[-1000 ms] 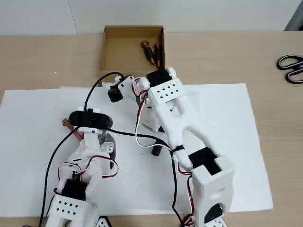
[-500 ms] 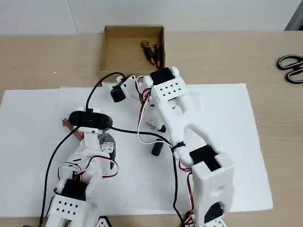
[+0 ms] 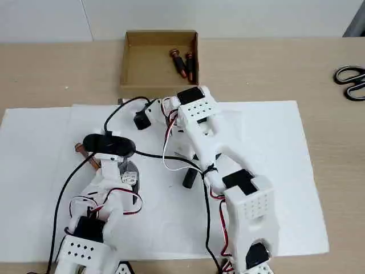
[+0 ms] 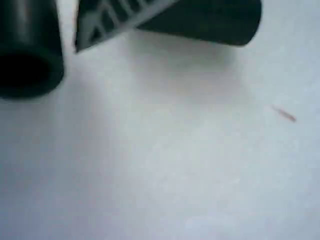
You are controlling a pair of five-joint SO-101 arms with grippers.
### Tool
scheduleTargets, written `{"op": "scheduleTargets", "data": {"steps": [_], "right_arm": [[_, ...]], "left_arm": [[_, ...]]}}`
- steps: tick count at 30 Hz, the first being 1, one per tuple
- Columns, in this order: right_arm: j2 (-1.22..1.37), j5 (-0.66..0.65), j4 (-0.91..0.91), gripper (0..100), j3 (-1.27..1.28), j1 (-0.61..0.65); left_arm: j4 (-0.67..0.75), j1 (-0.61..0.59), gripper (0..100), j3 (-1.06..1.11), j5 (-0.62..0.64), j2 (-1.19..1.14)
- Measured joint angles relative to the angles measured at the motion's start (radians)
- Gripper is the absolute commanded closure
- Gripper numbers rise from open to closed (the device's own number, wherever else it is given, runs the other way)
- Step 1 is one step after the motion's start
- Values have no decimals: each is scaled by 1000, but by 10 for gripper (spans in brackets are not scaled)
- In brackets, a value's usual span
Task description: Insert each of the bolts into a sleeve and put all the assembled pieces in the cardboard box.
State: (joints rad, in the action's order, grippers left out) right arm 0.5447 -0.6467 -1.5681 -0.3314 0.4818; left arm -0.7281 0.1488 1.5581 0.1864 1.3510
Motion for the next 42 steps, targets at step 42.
{"op": "scheduleTargets", "data": {"steps": [42], "right_arm": [[-333,554,-112,995,68,-77]], "left_arm": [[2,15,994,-21,5,-2]]}}
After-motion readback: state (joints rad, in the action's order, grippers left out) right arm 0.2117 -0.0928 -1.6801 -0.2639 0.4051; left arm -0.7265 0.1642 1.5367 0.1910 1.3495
